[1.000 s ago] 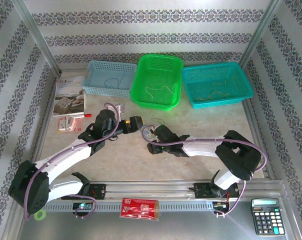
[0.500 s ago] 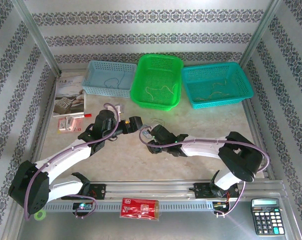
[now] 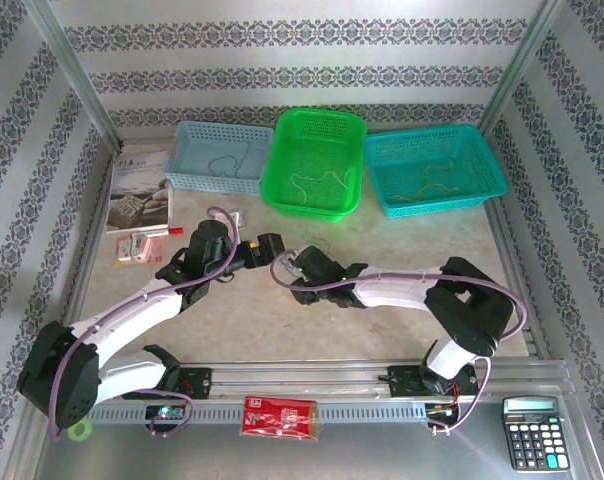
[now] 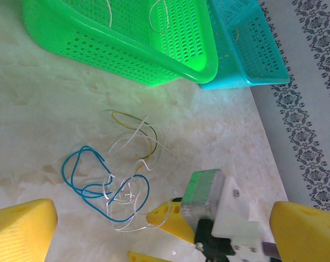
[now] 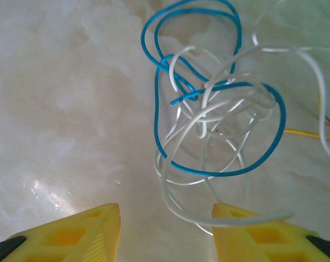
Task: Untangle the cables
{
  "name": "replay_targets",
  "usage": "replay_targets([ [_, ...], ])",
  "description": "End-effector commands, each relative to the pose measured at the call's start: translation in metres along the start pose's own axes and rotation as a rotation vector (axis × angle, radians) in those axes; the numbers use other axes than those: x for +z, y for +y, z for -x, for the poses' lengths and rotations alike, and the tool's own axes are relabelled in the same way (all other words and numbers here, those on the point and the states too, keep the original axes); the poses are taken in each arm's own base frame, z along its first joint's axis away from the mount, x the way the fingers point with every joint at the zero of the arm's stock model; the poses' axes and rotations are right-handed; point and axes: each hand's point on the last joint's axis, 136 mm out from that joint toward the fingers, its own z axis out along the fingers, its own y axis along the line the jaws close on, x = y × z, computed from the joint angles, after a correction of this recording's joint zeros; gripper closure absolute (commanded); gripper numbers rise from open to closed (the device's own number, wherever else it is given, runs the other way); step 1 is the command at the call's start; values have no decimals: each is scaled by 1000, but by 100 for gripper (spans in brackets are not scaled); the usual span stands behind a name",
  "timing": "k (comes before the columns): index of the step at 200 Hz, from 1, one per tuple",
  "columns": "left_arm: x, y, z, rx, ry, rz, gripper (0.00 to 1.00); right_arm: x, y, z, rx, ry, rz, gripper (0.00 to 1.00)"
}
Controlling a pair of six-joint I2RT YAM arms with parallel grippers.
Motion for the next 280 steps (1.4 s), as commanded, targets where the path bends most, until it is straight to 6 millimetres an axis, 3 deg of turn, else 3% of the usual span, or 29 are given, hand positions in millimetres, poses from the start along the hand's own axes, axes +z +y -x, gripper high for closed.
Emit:
replay_targets([
  [1,-6,-8,11,-7,-41,-38,0,5,-5,-1,-17,18,-19,52],
  [79,-7,-7,12,-12,-43,-40,0,18,-17,-7,-31,42,-74,59],
  [98,-7,-7,12,-12,-44,-42,0,18,-19,-6,-35,38,-82,67],
  [141,-8,-7,13,-18,-48,-46,0,10,-12,4,-47,19,-51,100],
  [177,-11,-8,14,-17,-53,-47,0,-25,2,33,-52,-55,26,100],
  [215,-12,-9,16,-17,-54,-53,0,-76,12,70,38,-182,166,100],
  [280,-15,-11,16,-13,-55,-59,0,-160,-1,117,266,-418,386,100],
])
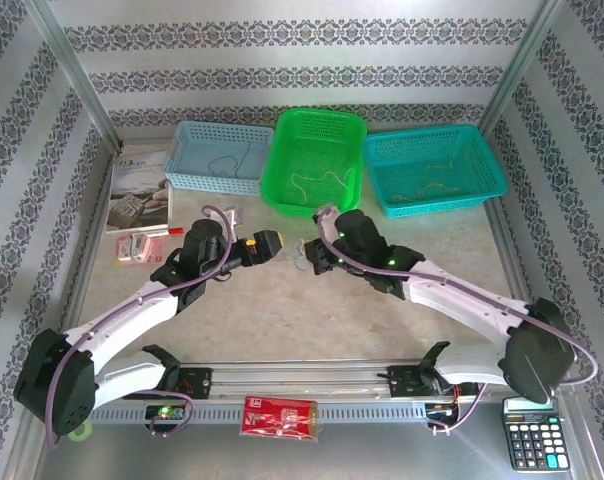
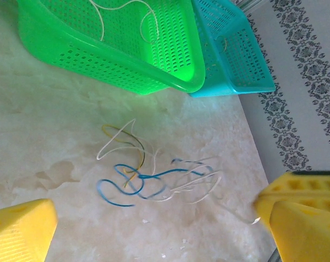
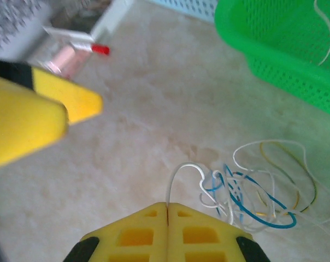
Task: Untangle the cables
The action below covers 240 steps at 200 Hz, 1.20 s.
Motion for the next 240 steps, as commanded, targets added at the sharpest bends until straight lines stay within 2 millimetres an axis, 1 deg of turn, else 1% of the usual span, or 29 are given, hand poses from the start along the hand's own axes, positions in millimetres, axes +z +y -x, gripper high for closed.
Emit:
replay_targets([
  [1,-6,-4,7,0,-27,-26,0,-21,17,20,97,-69,123,100],
  [34,-6,-5,6,4,-22,-33,0,-47,27,46,153,-144,212,100],
  [52,-6,-11,6,14,-15,-59,0,-57,35,55,169,-168,264,100],
  [70,-7,-19,5,30,-3,-96,0,-63,43,60,185,-189,314,100],
  [110,-8,-37,6,49,4,-190,0,-59,42,56,203,-178,325,100],
  [147,-10,-50,11,64,-10,-251,11,-54,43,52,219,-162,346,100],
  [170,-9,-53,10,86,-3,-259,18,-51,44,49,226,-147,355,100],
  [184,-7,-51,9,113,4,-239,21,-50,44,49,227,-143,359,100],
  [208,-6,-52,4,180,9,-203,21,-48,45,48,229,-136,365,100],
  [240,-2,-60,2,241,4,-202,22,-47,47,48,237,-131,377,100],
])
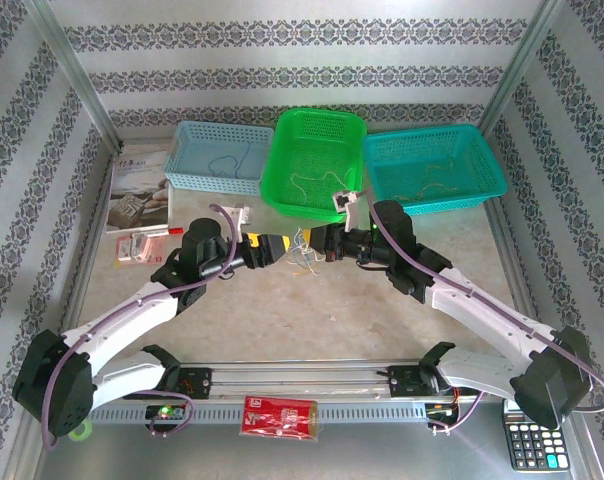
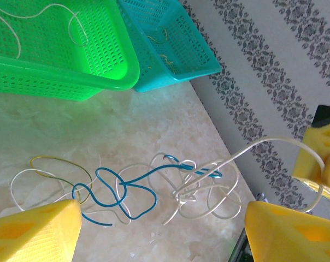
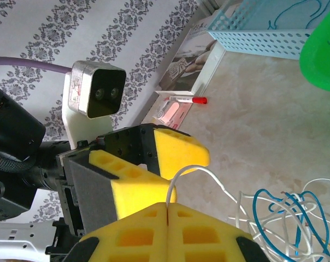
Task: Untangle the cables
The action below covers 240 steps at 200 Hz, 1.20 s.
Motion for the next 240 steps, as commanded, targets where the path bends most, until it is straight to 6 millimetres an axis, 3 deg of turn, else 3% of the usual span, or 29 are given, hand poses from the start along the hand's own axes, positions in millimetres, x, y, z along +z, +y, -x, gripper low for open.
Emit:
replay_targets([
  [1,4,-11,8,94,-15,-1,22,1,6,4,1,-11,43,100],
  [69,18,-18,12,151,-26,7,23,5,18,2,15,4,93,100],
  [109,13,-2,29,146,-119,116,38,8,24,-10,19,37,113,100],
  [132,11,-3,36,156,-146,126,44,10,28,-17,22,57,127,100],
  [175,14,-23,34,185,-142,9,39,13,23,-22,24,66,114,100],
  [205,17,-29,26,189,-119,-42,32,14,24,-21,24,66,118,100],
  [240,26,-27,14,185,-82,-59,30,11,30,-15,20,46,134,100],
])
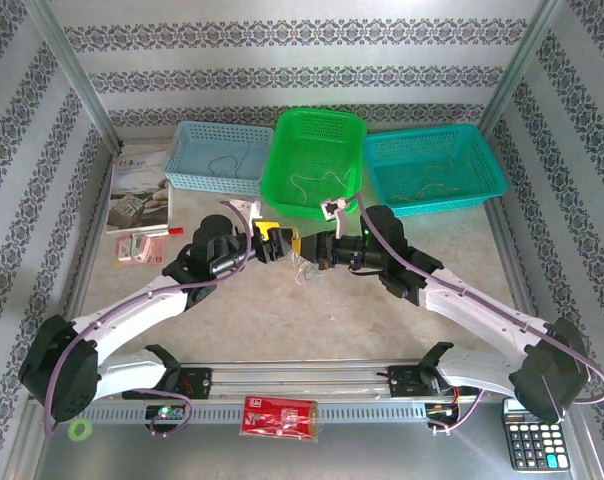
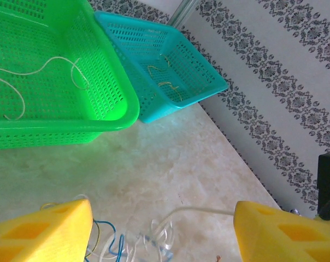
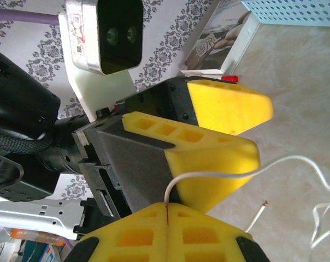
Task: Untangle the cables
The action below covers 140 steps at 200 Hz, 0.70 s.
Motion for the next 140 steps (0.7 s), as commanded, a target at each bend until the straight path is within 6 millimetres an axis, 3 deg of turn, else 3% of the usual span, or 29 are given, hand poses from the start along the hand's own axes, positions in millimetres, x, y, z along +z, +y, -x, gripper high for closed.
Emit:
replay_targets([
  [1,5,-18,-4,36,0,-90,30,0,11,6,-15,-22,40,100],
  [83,4,-4,-20,28,31,-41,30,-16,40,25,-45,-82,102,100],
  [140,-19,-2,-23,52,22,-10,26,-18,34,33,-46,-112,73,100],
])
